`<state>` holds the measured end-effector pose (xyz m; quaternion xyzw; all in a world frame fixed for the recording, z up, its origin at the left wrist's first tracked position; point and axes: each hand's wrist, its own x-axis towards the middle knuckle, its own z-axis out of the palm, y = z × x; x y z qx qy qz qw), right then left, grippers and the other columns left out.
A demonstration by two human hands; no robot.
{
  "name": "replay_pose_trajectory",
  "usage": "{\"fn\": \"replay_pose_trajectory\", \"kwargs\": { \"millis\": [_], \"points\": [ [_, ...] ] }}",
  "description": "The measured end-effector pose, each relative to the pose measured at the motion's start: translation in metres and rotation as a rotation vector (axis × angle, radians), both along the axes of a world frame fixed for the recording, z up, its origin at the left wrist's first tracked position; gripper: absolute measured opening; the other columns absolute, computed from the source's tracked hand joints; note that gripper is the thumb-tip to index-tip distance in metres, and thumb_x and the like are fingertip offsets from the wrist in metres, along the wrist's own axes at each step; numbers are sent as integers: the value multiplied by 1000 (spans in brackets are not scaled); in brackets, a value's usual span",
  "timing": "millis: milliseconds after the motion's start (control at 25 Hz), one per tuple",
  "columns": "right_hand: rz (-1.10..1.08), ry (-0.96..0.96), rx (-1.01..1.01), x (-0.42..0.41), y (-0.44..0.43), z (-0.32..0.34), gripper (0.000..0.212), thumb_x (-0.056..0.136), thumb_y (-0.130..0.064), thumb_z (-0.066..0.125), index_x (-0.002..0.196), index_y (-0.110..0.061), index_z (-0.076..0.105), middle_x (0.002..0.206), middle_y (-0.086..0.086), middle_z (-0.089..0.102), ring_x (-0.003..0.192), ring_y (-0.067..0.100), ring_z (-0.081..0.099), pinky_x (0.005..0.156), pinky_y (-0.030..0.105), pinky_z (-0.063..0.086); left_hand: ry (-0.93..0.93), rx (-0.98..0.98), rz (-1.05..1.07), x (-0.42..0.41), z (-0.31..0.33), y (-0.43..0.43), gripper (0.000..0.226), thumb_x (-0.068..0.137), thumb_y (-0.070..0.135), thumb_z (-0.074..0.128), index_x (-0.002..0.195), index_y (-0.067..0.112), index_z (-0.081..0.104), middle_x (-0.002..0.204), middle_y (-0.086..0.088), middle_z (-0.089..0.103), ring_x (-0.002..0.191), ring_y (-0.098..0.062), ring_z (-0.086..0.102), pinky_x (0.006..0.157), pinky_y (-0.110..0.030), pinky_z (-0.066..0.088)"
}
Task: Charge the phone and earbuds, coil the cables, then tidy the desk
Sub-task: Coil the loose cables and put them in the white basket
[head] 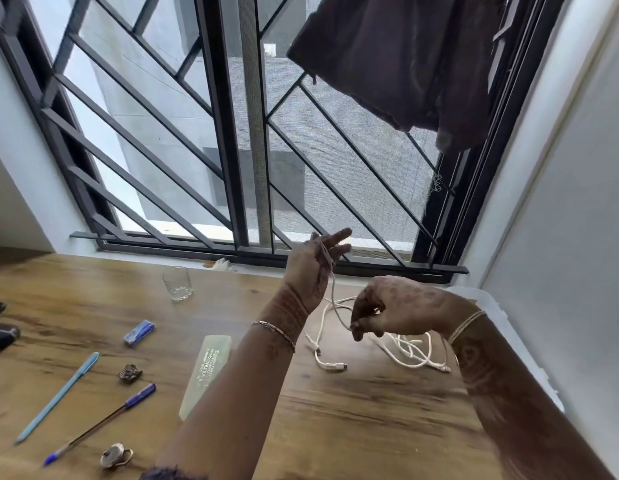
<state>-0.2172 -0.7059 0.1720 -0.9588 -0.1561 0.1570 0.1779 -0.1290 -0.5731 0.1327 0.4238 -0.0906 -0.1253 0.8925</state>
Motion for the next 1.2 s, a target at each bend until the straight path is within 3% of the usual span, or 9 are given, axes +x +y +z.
{"fn": "replay_pose_trajectory", "kwargs": {
  "millis": [80, 200, 360, 440, 560, 800, 880, 1040, 1200],
  "points": [
    [39, -7, 110, -3, 1, 8, 20, 91, -26, 62, 72, -27, 71, 63, -7, 65, 56, 1, 54, 60, 18, 45, -76, 217, -20, -1, -15, -5, 39, 104, 14, 24, 106, -10, 54, 97, -12, 71, 70, -16, 69, 82, -28, 52],
    [-40, -154, 294, 4, -3, 9, 25, 96, -26, 55, 74, -20, 64, 70, 6, 56, 64, 15, 47, 63, 32, 41, -162, 517, -40, -6, -35, -3, 36, 103, 7, 24, 84, 0, 54, 62, 4, 71, 47, -6, 59, 57, -20, 43],
    [-257, -225, 584, 23, -14, -5, 28, 96, -33, 54, 85, -12, 68, 76, -3, 63, 74, 6, 55, 76, 34, 48, -215, 624, -152, -10, -48, 2, 30, 102, 10, 23, 103, 0, 51, 66, -3, 73, 42, -12, 50, 58, -15, 47],
    [-338, -230, 697, 35, -17, -12, 29, 95, -34, 54, 84, -9, 65, 75, -5, 58, 73, 7, 51, 75, 30, 43, -199, 584, -187, -16, -50, 4, 40, 105, 22, 23, 112, -3, 53, 61, -4, 69, 43, -14, 49, 54, -19, 44],
    [-440, -301, 703, 49, -15, -25, 26, 96, -31, 55, 78, -14, 62, 80, 6, 57, 78, 17, 50, 77, 34, 42, -169, 467, -215, -22, -52, 6, 57, 101, 43, 26, 88, 7, 67, 49, -1, 51, 43, -11, 45, 53, -24, 40],
    [-418, -353, 562, 56, -4, -49, 27, 97, -28, 54, 74, -16, 61, 66, -4, 55, 63, 8, 48, 66, 29, 42, 131, 54, -360, -31, -37, 7, 44, 100, 41, 29, 76, 11, 50, 35, 8, 31, 28, -4, 28, 45, -14, 36],
    [-408, -270, 566, 55, -3, -57, 28, 98, -26, 50, 78, -10, 61, 61, -6, 46, 54, 4, 39, 52, 18, 33, 160, -113, -332, -28, -29, 4, 39, 101, 36, 27, 81, 11, 50, 37, 7, 35, 33, -6, 37, 50, -15, 35],
    [-348, -142, 537, 43, -1, -64, 28, 100, -21, 47, 81, -16, 66, 59, -10, 45, 45, 0, 35, 41, 12, 29, 208, -313, -161, -15, -20, -1, 37, 102, 25, 30, 94, 0, 57, 52, -2, 60, 57, -17, 63, 61, -23, 56],
    [-274, -155, 382, 32, 2, -49, 26, 97, -21, 50, 83, -18, 72, 61, -11, 52, 50, 0, 44, 49, 11, 34, 130, -210, -63, -4, -19, -10, 36, 102, 18, 26, 103, -6, 53, 74, -10, 73, 68, -19, 70, 73, -29, 56]
  ]
}}
